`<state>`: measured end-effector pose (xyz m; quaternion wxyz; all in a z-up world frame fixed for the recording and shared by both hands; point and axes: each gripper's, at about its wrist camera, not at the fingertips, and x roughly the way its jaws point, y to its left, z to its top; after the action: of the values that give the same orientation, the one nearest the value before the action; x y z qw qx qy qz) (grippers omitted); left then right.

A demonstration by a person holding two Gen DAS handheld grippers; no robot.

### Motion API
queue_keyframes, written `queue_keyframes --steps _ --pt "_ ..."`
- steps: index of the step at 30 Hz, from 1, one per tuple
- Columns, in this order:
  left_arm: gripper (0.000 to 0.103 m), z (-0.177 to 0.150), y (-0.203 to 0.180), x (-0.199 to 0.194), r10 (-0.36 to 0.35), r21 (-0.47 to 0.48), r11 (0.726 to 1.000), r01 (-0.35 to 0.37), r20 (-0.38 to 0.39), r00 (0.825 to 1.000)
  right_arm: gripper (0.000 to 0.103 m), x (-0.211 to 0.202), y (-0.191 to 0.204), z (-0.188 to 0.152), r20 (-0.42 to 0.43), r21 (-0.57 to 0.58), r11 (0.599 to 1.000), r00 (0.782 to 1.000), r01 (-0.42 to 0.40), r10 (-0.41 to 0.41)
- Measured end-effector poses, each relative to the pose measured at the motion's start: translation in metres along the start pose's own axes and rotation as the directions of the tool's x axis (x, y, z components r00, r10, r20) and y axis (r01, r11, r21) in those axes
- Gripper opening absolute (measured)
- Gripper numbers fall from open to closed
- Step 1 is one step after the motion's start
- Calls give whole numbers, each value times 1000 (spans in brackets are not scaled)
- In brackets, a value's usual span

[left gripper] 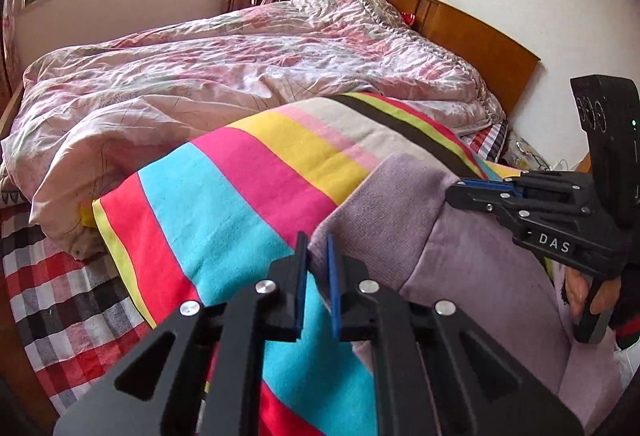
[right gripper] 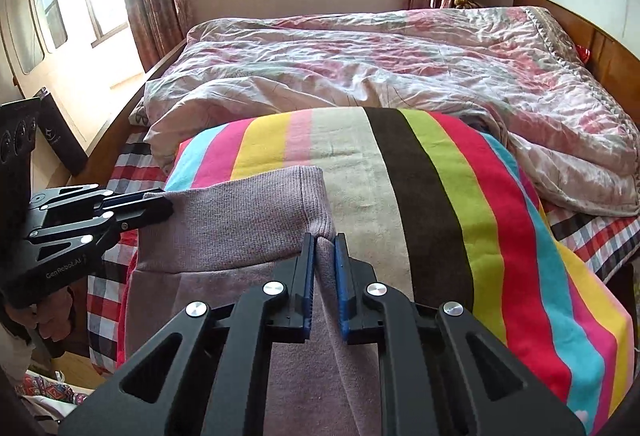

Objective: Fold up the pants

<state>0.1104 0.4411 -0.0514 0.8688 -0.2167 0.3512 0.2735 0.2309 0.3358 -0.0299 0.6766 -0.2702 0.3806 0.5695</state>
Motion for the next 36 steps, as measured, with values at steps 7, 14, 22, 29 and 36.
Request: queue_keyframes --steps 7,14,22,29,36 --pt "90 -9 6 -16 162 -38 987 -159 91 983 59 -86 -44 -16 141 226 973 990 -50 18" --pt "101 -33 -54 -63 -177 101 981 168 88 980 63 -223 -132 -171 207 591 805 954 55 -217" --pt "101 -64 -138 -63 -341 237 915 327 20 940 60 -187 -162 -303 200 858 493 977 -141 -69" --pt "101 -73 -109 -80 -297 194 940 282 52 954 11 -189 -136 -250 203 782 621 966 -61 -160" --pt "101 -69 -9 -74 -152 -77 985 157 65 986 13 -182 8 -102 246 376 926 964 -5 -95"
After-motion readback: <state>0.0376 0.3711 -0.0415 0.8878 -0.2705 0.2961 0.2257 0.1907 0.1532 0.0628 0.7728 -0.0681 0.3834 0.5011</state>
